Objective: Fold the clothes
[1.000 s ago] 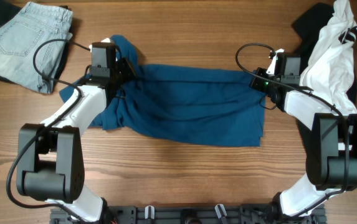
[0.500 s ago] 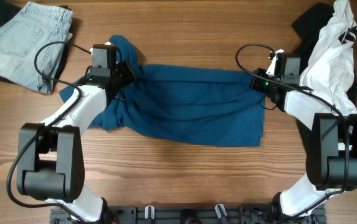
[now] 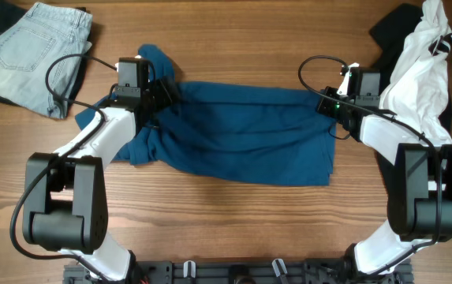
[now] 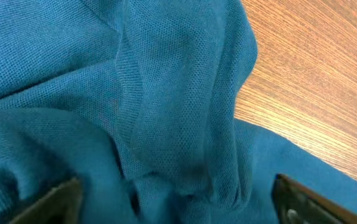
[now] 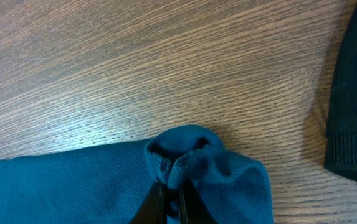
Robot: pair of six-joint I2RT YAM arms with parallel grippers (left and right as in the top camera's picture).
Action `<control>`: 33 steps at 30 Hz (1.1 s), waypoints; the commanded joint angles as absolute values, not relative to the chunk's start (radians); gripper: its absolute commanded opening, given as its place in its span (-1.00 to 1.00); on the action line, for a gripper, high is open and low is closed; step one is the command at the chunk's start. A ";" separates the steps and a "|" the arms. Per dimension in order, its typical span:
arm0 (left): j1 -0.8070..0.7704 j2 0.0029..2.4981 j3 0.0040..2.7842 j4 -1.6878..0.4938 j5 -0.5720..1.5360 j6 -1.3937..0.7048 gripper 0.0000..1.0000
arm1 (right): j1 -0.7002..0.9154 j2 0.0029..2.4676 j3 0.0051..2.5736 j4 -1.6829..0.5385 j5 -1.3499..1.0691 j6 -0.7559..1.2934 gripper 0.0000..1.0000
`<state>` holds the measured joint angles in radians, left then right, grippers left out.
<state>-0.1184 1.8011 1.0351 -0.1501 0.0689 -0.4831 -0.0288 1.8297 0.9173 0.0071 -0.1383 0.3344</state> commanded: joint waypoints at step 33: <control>-0.104 1.874 1.035 -0.027 0.149 -0.478 -0.92 | -0.027 1.845 0.931 -0.009 -0.174 0.316 -0.91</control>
<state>-0.0982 1.8675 1.0351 -0.0330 0.1303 -0.4805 -0.0288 1.8297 0.9173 -0.0067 -0.1562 0.3344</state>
